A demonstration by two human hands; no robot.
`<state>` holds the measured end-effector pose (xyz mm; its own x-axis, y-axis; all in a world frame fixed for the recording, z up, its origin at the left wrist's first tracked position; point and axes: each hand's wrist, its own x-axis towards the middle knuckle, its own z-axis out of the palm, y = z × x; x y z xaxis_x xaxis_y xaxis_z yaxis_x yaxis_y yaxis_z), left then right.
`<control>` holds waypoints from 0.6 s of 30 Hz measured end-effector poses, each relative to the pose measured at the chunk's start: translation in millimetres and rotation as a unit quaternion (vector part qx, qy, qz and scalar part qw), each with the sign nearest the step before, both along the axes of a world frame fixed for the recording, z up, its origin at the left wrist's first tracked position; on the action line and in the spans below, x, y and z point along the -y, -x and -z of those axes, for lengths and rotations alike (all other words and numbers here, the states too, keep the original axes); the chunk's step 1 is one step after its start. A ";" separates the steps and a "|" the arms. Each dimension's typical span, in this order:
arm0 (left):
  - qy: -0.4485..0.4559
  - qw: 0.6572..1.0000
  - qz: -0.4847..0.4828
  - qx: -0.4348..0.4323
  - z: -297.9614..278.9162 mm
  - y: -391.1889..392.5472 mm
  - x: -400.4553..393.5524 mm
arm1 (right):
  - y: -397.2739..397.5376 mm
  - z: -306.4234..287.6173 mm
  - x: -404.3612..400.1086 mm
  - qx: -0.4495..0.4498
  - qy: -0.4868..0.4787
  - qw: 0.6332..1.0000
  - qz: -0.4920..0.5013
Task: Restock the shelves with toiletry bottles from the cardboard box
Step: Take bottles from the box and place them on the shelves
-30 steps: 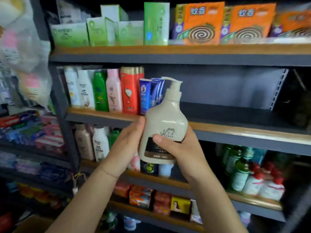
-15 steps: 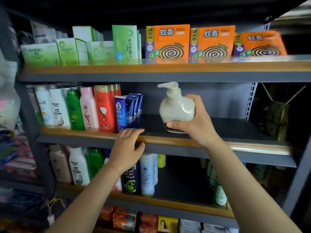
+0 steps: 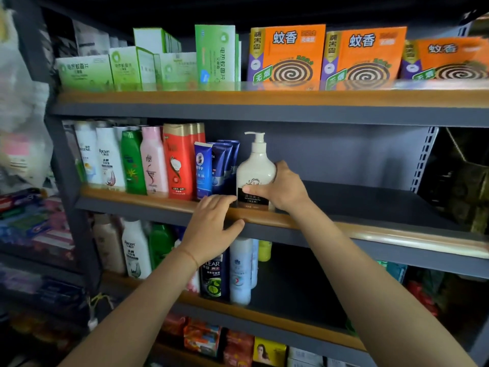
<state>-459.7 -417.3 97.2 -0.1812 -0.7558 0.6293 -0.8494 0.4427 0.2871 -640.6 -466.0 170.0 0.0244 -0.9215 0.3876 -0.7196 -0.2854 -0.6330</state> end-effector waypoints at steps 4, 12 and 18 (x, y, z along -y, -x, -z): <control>0.008 1.000 0.002 0.028 3.1 -2.5 1.5 | -5.9 -2.9 -2.2 -0.032 -0.020 0.999 0.010; 0.143 0.989 -0.017 -0.005 54.4 -43.9 -24.6 | -41.7 38.0 -60.4 0.053 0.367 0.928 -0.035; -0.148 0.960 -0.212 -0.107 180.6 -151.9 -89.0 | -158.1 150.8 -71.7 0.024 0.175 0.949 -0.263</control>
